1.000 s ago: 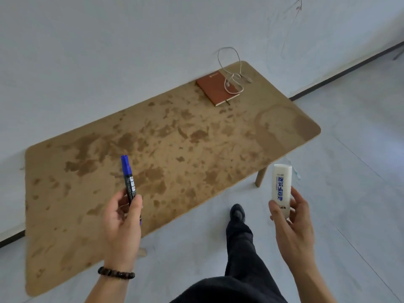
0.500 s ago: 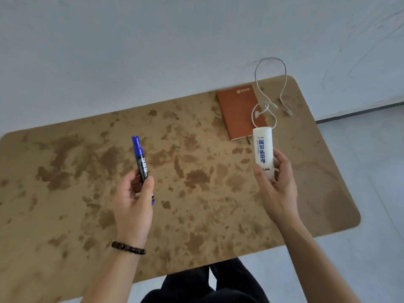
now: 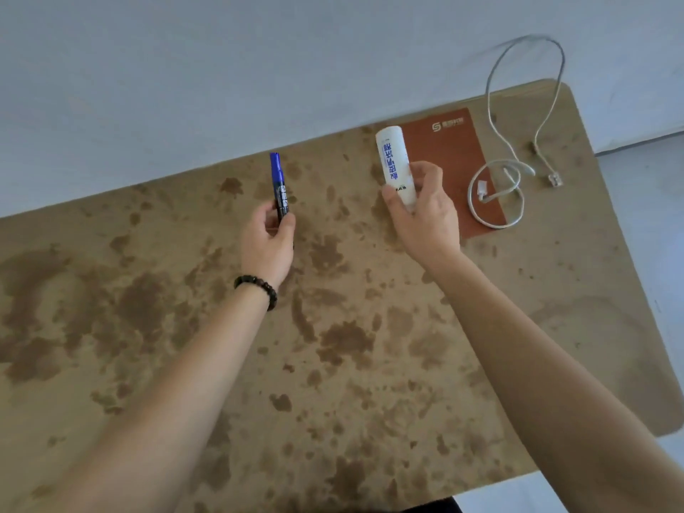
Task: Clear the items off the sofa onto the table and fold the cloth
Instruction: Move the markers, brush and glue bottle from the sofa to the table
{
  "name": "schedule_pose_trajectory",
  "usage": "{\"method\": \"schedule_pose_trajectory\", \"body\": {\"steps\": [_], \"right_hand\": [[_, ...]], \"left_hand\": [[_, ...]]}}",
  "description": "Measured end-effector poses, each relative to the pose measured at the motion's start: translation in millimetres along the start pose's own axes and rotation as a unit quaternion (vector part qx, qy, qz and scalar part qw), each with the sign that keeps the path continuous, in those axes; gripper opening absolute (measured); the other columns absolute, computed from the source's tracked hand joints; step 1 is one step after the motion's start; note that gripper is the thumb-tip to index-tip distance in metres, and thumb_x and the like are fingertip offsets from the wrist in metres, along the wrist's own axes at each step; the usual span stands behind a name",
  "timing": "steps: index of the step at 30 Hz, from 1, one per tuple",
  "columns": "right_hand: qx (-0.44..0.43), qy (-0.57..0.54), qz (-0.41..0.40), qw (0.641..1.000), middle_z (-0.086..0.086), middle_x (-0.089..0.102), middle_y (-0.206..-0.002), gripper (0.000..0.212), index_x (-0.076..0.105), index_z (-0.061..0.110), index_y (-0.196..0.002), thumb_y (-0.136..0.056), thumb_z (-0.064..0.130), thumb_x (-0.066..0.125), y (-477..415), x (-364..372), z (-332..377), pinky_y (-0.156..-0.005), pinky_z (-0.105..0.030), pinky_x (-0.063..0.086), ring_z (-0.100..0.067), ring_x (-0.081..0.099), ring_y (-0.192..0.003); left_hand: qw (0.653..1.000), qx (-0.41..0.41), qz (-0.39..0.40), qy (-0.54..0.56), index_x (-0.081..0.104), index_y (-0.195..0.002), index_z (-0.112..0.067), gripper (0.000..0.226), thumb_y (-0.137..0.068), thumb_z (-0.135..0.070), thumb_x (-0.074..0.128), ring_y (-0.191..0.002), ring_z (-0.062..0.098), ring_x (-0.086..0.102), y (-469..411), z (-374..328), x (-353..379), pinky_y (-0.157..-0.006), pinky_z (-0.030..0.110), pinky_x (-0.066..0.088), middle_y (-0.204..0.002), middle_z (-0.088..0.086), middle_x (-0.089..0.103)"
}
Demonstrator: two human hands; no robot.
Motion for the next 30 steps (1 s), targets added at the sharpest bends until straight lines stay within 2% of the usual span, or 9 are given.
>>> {"method": "schedule_pose_trajectory", "body": {"steps": [3, 6, 8, 10, 13, 18, 21, 25, 30], "right_hand": [[0.0, 0.019, -0.009, 1.0, 0.002, 0.054, -0.124, 0.045, 0.042, 0.018, -0.128, -0.095, 0.043, 0.057, -25, 8, 7, -0.072, -0.029, 0.035, -0.018, 0.053, -0.089], [0.014, 0.013, -0.041, 0.999, 0.003, 0.05, -0.118, 0.041, 0.05, 0.018, -0.122, -0.09, 0.039, 0.065, -43, -1, 14, -0.073, -0.025, 0.033, -0.012, 0.045, -0.087], [0.013, -0.007, -0.07, 0.997, 0.009, 0.052, -0.108, 0.043, 0.052, 0.019, -0.118, -0.083, 0.037, 0.07, -52, -13, 20, -0.075, -0.025, 0.037, -0.009, 0.047, -0.088], [0.009, -0.028, -0.093, 0.995, 0.013, 0.058, -0.101, 0.052, 0.05, 0.023, -0.12, -0.076, 0.038, 0.075, -62, -25, 29, -0.077, -0.023, 0.041, -0.007, 0.054, -0.087], [-0.008, -0.045, -0.107, 0.993, 0.015, 0.061, -0.099, 0.063, 0.047, 0.028, -0.124, -0.071, 0.04, 0.079, -75, -32, 44, -0.078, -0.023, 0.045, -0.003, 0.059, -0.081], [-0.086, 0.018, -0.026, 0.996, 0.013, 0.067, -0.114, 0.05, 0.055, 0.024, -0.127, -0.083, 0.038, 0.072, -93, -12, 61, -0.085, -0.03, 0.051, -0.008, 0.064, -0.096], [-0.106, 0.033, -0.036, 0.993, 0.01, 0.068, -0.117, 0.049, 0.055, 0.023, -0.131, -0.086, 0.037, 0.069, -98, -11, 60, -0.086, -0.034, 0.051, -0.012, 0.065, -0.1], [-0.105, 0.012, -0.066, 0.992, 0.009, 0.068, -0.118, 0.048, 0.053, 0.019, -0.131, -0.088, 0.031, 0.069, -98, -16, 48, -0.084, -0.03, 0.052, -0.01, 0.067, -0.096], [-0.112, 0.022, -0.064, 0.991, 0.006, 0.067, -0.119, 0.052, 0.049, 0.018, -0.138, -0.092, 0.034, 0.065, -97, -15, 44, -0.08, -0.024, 0.049, -0.012, 0.067, -0.09]], "left_hand": [[0.995, 0.047, 0.029, -0.086, 0.06, -0.108, -0.031, 0.018, -0.09, -0.028, 0.06, -0.078, 0.016, 0.064, -31, -5, 10, -0.075, 0.031, 0.054, -0.085, -0.012, 0.063], [0.983, 0.082, 0.054, -0.159, 0.065, -0.102, -0.025, 0.013, -0.09, -0.025, 0.06, -0.074, 0.016, 0.058, -50, -13, 25, -0.071, 0.03, 0.048, -0.08, -0.008, 0.061], [0.976, 0.094, 0.057, -0.189, 0.064, -0.112, -0.021, 0.023, -0.09, -0.028, 0.061, -0.078, 0.016, 0.058, -58, -17, 35, -0.073, 0.029, 0.048, -0.083, -0.007, 0.061], [0.977, 0.085, 0.055, -0.187, 0.058, -0.123, -0.02, 0.035, -0.09, -0.031, 0.062, -0.084, 0.013, 0.058, -64, -21, 45, -0.076, 0.024, 0.042, -0.088, -0.007, 0.062], [0.98, 0.078, 0.051, -0.174, 0.055, -0.125, -0.021, 0.039, -0.089, -0.032, 0.064, -0.083, 0.011, 0.06, -67, -28, 58, -0.075, 0.022, 0.042, -0.086, -0.008, 0.063], [0.982, 0.082, 0.055, -0.159, 0.058, -0.114, -0.019, 0.028, -0.088, -0.03, 0.064, -0.071, 0.01, 0.061, -64, -32, 75, -0.069, 0.019, 0.047, -0.074, -0.011, 0.058], [0.984, 0.079, 0.048, -0.15, 0.061, -0.11, -0.016, 0.026, -0.088, -0.029, 0.065, -0.074, 0.009, 0.058, -65, -33, 83, -0.076, 0.022, 0.05, -0.076, -0.011, 0.058], [0.986, 0.065, 0.065, -0.14, 0.061, -0.099, -0.019, 0.019, -0.089, -0.034, 0.066, -0.074, 0.006, 0.056, -65, -41, 98, -0.068, 0.015, 0.046, -0.075, -0.013, 0.056], [0.98, 0.085, 0.09, -0.153, 0.065, -0.115, -0.018, 0.031, -0.089, -0.036, 0.064, -0.081, 0.009, 0.058, -63, -49, 112, -0.076, 0.023, 0.046, -0.082, -0.008, 0.06]]}}
Point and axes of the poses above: each hand's wrist, its own y-axis away from the middle knuckle, its own x-axis out of the palm, z = x × y, the point moved 5 cm from there along -y, towards the middle knuckle
